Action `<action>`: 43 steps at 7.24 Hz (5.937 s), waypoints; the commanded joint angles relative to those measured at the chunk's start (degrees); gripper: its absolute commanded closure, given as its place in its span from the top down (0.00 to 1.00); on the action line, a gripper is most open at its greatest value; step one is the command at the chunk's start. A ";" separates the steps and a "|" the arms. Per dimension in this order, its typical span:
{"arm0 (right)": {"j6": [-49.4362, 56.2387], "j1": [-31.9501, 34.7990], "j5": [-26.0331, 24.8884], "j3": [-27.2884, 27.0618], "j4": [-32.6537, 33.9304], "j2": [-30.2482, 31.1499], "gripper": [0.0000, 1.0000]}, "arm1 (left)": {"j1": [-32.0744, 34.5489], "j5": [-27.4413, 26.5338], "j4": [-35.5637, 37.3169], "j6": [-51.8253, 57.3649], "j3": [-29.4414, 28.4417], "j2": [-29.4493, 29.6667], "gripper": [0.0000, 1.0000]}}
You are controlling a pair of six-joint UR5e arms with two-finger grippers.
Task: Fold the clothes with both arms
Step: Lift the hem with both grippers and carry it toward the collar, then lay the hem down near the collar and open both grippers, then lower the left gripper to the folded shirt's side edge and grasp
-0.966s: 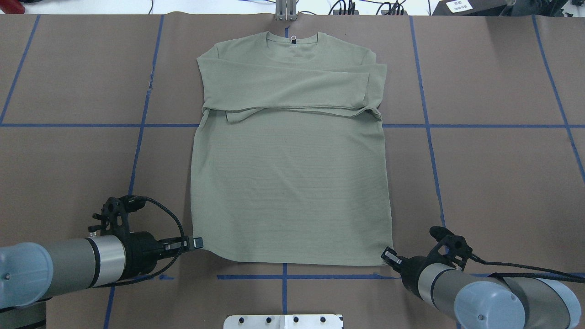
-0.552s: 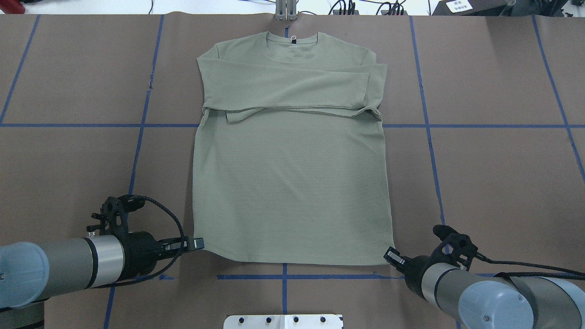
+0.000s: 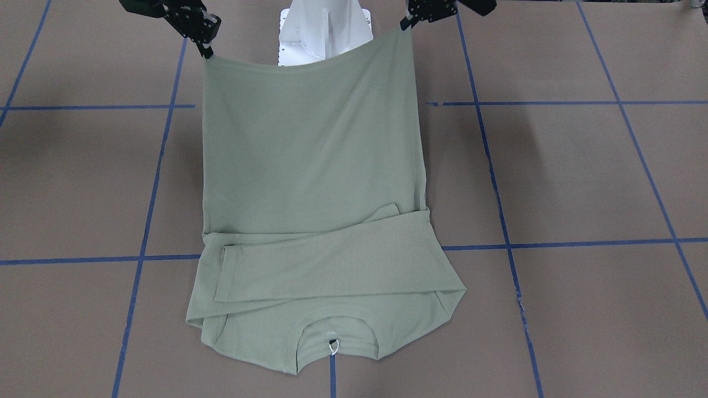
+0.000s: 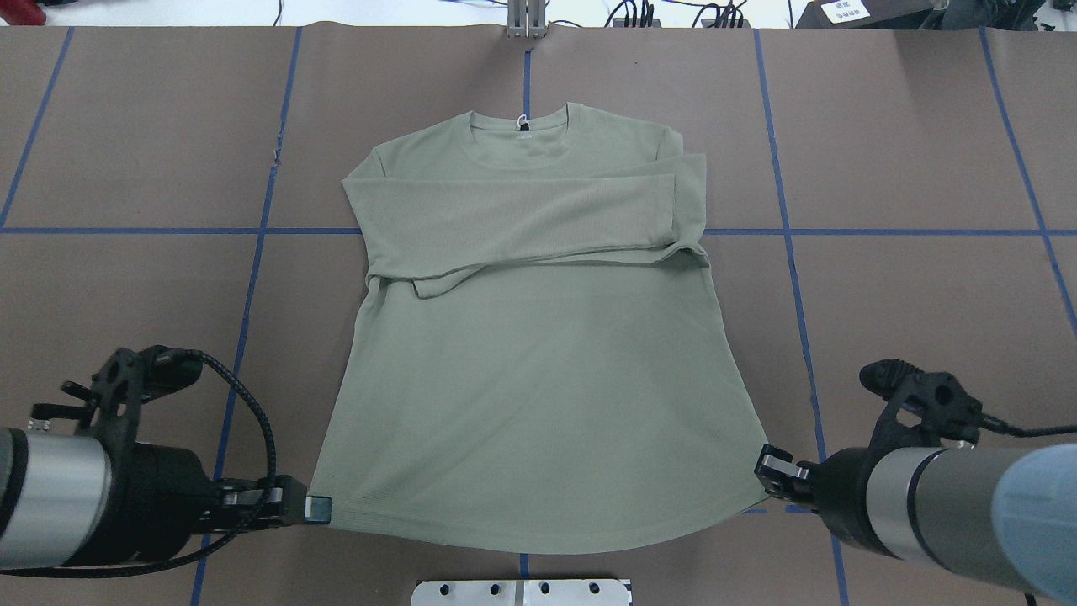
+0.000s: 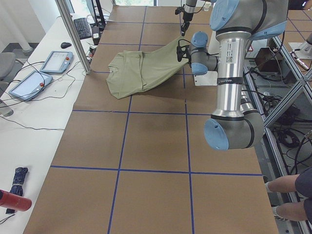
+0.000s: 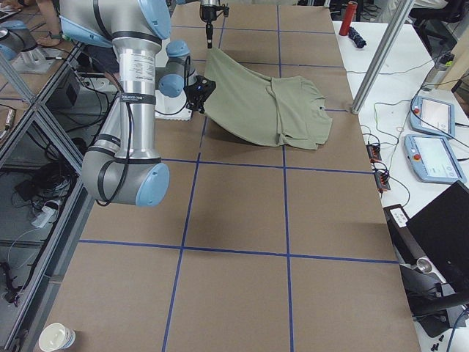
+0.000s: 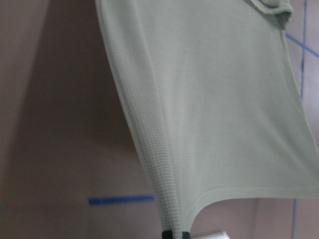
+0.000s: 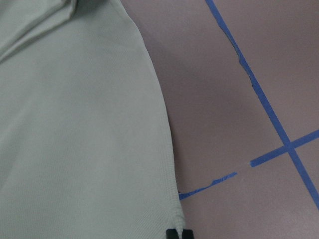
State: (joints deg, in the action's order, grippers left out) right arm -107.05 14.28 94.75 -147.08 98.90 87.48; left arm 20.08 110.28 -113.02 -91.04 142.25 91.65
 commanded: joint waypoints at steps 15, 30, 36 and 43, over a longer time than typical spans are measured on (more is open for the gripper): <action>44.64 33.80 9.75 74.22 -17.07 -41.86 0.00 | 26.78 -2.07 -10.28 34.44 -69.20 35.27 0.00; 50.80 36.70 10.80 76.51 -18.83 -42.30 1.00 | 14.11 -3.58 -30.94 10.01 -49.26 13.12 0.63; 50.80 36.61 10.71 76.51 -18.74 -42.21 1.00 | 12.44 -3.75 -30.77 10.27 -49.35 12.41 0.63; 50.62 36.61 10.71 76.42 -18.83 -42.12 1.00 | 14.53 -3.14 -30.33 21.27 -47.60 8.74 0.00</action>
State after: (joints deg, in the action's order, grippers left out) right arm -56.36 50.89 105.47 -70.65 80.08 45.36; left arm 33.31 106.88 -143.58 -76.55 93.86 102.27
